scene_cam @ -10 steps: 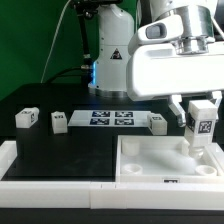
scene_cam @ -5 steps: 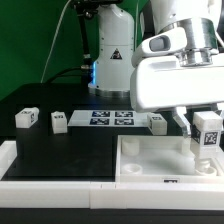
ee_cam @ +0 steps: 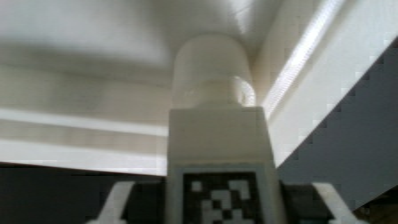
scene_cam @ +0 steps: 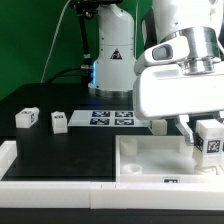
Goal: Assemble one leg
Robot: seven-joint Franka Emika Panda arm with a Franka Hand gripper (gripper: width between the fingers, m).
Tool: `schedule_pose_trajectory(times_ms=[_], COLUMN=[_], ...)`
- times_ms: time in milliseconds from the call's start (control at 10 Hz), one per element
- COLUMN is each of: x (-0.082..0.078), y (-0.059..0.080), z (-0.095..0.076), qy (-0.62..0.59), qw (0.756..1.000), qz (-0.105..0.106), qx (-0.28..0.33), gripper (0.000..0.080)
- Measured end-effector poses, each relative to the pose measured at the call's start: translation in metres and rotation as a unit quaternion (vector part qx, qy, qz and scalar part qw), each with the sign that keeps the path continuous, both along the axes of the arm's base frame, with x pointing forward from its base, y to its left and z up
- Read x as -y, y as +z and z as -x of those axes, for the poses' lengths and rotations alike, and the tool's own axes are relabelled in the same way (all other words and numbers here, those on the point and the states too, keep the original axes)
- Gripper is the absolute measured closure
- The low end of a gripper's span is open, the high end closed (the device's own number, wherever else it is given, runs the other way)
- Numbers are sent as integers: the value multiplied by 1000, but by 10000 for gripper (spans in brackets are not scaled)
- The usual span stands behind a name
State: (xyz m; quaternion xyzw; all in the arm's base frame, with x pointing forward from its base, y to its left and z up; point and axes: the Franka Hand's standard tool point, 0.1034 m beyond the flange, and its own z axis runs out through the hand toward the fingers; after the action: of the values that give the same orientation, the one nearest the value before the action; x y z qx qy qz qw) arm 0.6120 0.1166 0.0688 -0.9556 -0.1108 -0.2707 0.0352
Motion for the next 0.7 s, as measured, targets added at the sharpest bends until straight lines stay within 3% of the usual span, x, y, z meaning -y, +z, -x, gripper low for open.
schedule_pose_trajectory(times_ms=[500, 700], x=[-3, -2], y=[-1, -1], z=[-1, -1], qy=[-1, -1], qw=[1000, 1000], qz=[-2, -2], qx=[19, 18], gripper=[511, 224])
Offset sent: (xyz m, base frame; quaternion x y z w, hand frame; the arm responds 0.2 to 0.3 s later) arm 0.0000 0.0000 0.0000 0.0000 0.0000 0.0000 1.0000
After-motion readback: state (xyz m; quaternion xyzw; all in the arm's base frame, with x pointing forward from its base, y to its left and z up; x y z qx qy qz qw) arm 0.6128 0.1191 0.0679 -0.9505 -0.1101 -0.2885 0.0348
